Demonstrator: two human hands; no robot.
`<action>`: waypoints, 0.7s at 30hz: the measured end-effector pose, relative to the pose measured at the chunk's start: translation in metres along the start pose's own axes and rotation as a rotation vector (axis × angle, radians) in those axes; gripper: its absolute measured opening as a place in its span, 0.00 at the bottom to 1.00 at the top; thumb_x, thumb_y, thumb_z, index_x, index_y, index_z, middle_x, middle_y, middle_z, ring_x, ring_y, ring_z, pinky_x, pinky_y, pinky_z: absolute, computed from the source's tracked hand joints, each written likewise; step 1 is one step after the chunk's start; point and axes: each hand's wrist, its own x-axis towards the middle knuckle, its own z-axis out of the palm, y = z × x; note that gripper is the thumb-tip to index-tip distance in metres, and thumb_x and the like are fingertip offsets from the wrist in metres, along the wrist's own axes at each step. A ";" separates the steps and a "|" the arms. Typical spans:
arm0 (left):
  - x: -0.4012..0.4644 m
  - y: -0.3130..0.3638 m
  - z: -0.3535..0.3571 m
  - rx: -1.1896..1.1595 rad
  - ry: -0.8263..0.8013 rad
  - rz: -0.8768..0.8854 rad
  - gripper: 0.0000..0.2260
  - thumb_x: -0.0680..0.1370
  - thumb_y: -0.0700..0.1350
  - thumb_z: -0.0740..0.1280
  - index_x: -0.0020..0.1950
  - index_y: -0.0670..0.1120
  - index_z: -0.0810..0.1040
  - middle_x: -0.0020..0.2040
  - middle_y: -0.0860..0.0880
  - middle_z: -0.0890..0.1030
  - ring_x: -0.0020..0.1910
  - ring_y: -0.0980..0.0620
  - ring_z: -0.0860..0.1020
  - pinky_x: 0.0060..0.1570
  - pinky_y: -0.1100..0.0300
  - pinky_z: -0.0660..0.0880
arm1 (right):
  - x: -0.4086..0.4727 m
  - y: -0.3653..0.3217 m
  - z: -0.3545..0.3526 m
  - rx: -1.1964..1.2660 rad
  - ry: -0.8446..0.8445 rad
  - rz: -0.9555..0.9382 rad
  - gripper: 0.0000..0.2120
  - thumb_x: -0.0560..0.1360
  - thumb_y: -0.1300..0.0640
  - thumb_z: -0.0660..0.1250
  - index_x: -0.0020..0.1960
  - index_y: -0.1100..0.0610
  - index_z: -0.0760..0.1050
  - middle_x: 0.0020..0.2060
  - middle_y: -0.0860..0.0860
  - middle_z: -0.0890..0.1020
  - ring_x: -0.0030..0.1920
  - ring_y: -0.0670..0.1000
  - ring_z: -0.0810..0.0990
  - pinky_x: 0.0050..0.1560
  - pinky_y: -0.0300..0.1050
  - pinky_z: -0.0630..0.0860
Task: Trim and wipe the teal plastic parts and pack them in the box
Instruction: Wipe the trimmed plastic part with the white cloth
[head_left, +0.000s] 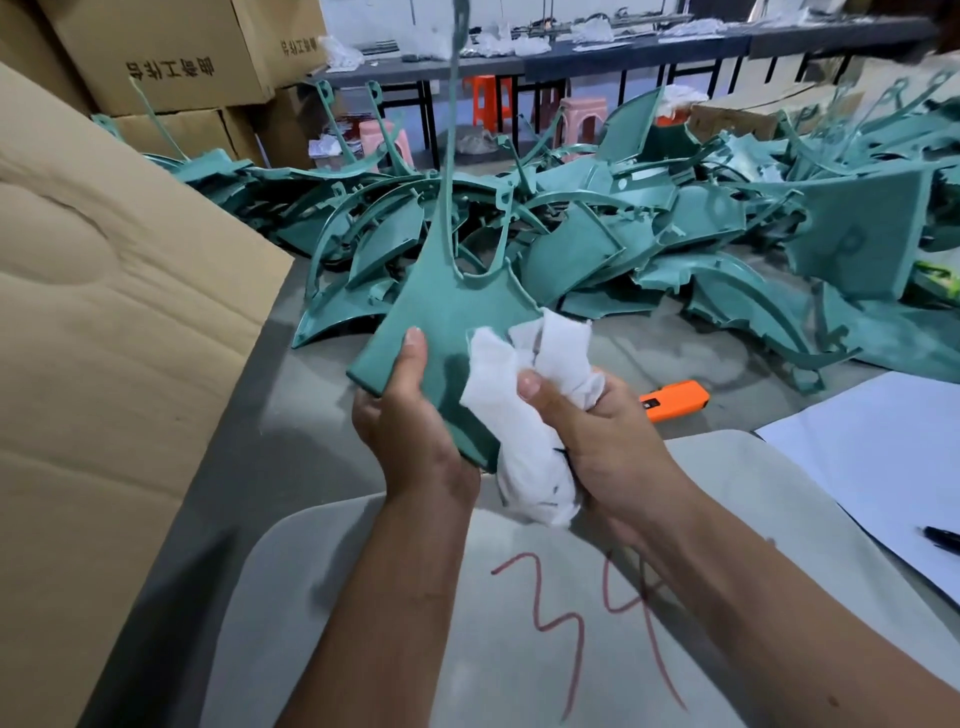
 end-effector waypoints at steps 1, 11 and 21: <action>0.000 0.001 -0.001 -0.007 0.042 0.027 0.17 0.76 0.42 0.74 0.63 0.40 0.79 0.54 0.43 0.86 0.47 0.45 0.87 0.40 0.52 0.84 | 0.000 -0.001 -0.001 -0.038 -0.003 0.017 0.12 0.74 0.54 0.71 0.47 0.64 0.78 0.31 0.52 0.81 0.30 0.47 0.80 0.32 0.39 0.76; 0.001 0.002 -0.002 -0.114 0.139 -0.105 0.17 0.76 0.47 0.75 0.63 0.44 0.80 0.54 0.45 0.86 0.47 0.43 0.87 0.47 0.47 0.85 | 0.000 0.008 -0.001 -0.152 -0.023 -0.039 0.15 0.72 0.50 0.71 0.37 0.62 0.75 0.27 0.51 0.77 0.27 0.46 0.76 0.29 0.37 0.72; 0.023 0.018 -0.017 0.284 -0.285 0.176 0.17 0.84 0.59 0.55 0.69 0.64 0.75 0.60 0.46 0.84 0.57 0.48 0.84 0.52 0.48 0.82 | 0.009 -0.014 -0.025 0.405 0.121 0.167 0.04 0.67 0.54 0.81 0.38 0.54 0.88 0.42 0.52 0.87 0.37 0.51 0.87 0.37 0.47 0.84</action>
